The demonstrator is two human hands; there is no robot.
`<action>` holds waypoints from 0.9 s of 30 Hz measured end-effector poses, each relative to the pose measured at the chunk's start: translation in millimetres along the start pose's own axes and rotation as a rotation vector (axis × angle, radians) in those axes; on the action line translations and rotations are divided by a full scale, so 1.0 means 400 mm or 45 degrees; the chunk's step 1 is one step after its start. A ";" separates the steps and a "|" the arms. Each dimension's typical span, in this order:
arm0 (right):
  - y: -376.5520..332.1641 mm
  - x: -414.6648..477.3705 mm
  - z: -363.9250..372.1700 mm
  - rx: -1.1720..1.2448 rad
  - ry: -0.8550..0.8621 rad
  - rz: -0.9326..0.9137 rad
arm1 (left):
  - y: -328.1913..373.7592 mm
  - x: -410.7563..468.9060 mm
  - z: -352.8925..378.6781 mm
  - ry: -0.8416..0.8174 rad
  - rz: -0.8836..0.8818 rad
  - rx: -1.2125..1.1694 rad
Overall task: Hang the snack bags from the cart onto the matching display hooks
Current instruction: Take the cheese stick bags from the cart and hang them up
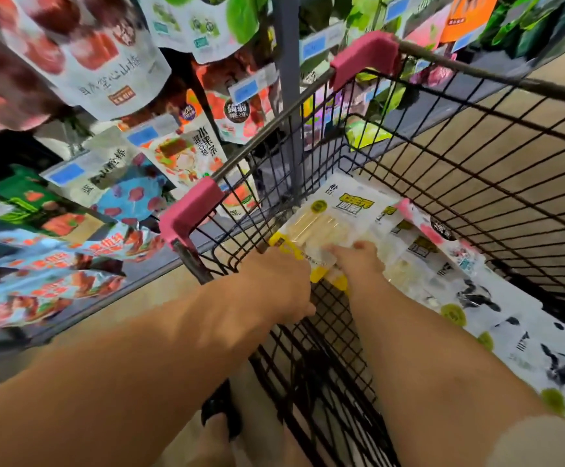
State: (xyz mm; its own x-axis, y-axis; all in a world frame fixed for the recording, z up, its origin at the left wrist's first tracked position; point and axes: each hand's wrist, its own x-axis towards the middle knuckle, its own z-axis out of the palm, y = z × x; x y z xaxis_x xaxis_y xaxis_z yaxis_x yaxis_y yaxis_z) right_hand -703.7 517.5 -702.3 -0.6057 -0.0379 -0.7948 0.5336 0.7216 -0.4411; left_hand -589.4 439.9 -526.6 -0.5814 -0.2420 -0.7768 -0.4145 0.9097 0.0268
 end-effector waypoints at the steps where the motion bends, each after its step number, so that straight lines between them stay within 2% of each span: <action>1: -0.001 0.010 0.003 0.049 0.011 -0.012 | 0.001 0.005 -0.004 0.006 0.001 0.002; 6: -0.024 0.038 0.015 0.140 0.108 -0.082 | 0.004 0.034 -0.030 0.013 0.003 0.013; 8: -0.038 0.039 0.011 -0.001 0.107 -0.017 | 0.007 0.044 -0.043 0.019 0.013 0.042; 10: -0.035 0.061 0.009 -0.266 0.063 0.073 | 0.010 0.050 -0.054 0.010 0.021 0.068; 13: -0.052 0.073 0.017 -0.409 0.017 0.059 | 0.015 0.060 -0.067 0.006 0.036 0.111; 17: -0.097 0.069 0.026 -0.296 0.003 -0.070 | 0.021 0.070 -0.073 0.009 0.036 0.124; 23: -0.076 0.014 -0.031 -0.085 0.167 -0.319 | 0.018 0.081 -0.073 -0.051 0.056 0.109; 27: -0.064 -0.061 -0.107 -0.080 0.202 -0.466 | 0.013 0.082 -0.080 0.017 0.061 0.018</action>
State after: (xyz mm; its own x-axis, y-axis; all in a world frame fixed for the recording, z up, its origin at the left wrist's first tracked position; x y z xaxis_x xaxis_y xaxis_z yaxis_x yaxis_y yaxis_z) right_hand -727.9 529.5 -653.8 -0.8353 -0.1969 -0.5133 0.2312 0.7213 -0.6528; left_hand -632.9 425.8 -531.8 -0.6095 -0.2022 -0.7665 -0.3762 0.9249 0.0551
